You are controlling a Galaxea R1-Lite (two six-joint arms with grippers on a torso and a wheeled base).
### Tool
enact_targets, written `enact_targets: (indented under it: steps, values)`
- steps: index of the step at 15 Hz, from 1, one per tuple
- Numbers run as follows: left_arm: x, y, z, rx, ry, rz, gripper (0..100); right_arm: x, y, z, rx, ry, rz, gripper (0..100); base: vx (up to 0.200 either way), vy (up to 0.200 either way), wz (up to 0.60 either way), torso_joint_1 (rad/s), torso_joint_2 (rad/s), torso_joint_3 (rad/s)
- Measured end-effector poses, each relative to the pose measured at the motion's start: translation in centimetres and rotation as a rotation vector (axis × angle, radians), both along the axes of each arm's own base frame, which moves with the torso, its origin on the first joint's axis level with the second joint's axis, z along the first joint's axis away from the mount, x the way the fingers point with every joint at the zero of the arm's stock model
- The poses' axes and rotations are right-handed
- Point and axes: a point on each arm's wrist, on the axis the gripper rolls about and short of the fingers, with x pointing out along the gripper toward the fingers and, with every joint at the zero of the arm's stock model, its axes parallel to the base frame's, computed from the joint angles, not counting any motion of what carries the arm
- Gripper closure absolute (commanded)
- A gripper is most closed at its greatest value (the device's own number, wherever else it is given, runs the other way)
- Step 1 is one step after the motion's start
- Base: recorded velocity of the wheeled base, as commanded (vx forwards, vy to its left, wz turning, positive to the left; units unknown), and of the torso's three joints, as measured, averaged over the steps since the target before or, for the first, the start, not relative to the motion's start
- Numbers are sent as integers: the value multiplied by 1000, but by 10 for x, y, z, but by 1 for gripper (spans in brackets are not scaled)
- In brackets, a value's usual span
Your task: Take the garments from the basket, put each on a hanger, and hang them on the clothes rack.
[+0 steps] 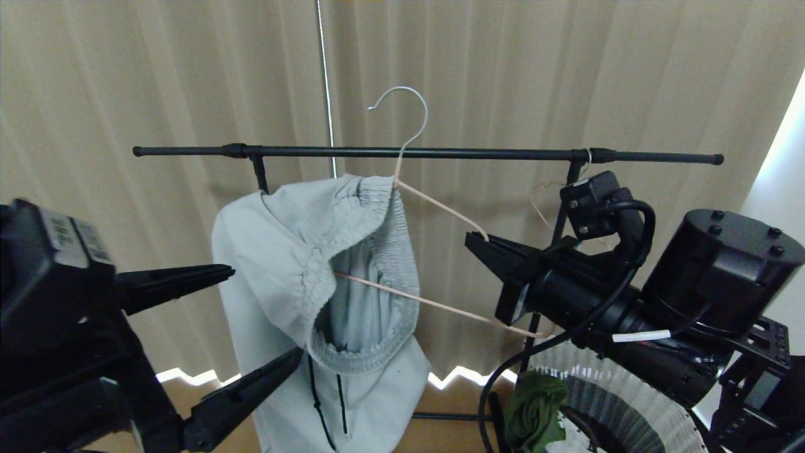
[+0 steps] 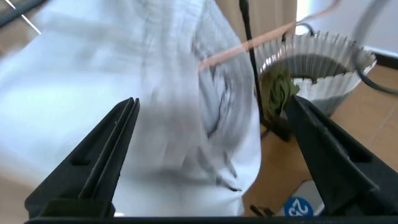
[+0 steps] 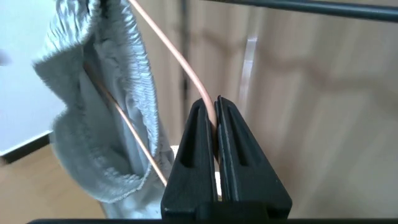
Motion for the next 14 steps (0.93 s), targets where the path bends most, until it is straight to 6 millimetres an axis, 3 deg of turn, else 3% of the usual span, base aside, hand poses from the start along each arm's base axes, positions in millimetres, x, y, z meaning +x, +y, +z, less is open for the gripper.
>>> enact_targets:
  steps: [5, 9, 14]
  values:
    - [4, 17, 29, 61, -221, 15, 0, -6, -15, 4, -20, -24, 22, 100, 0, 0, 0, 0, 0, 0]
    - [44, 21, 38, 309, -366, 30, 0, -9, -17, 7, -10, -38, 67, 100, 0, 0, 0, 0, 0, 0]
    - [86, 10, 30, 350, -365, 53, 0, -14, -11, 10, -1, -49, 140, 100, 0, 0, 0, 0, 0, 0]
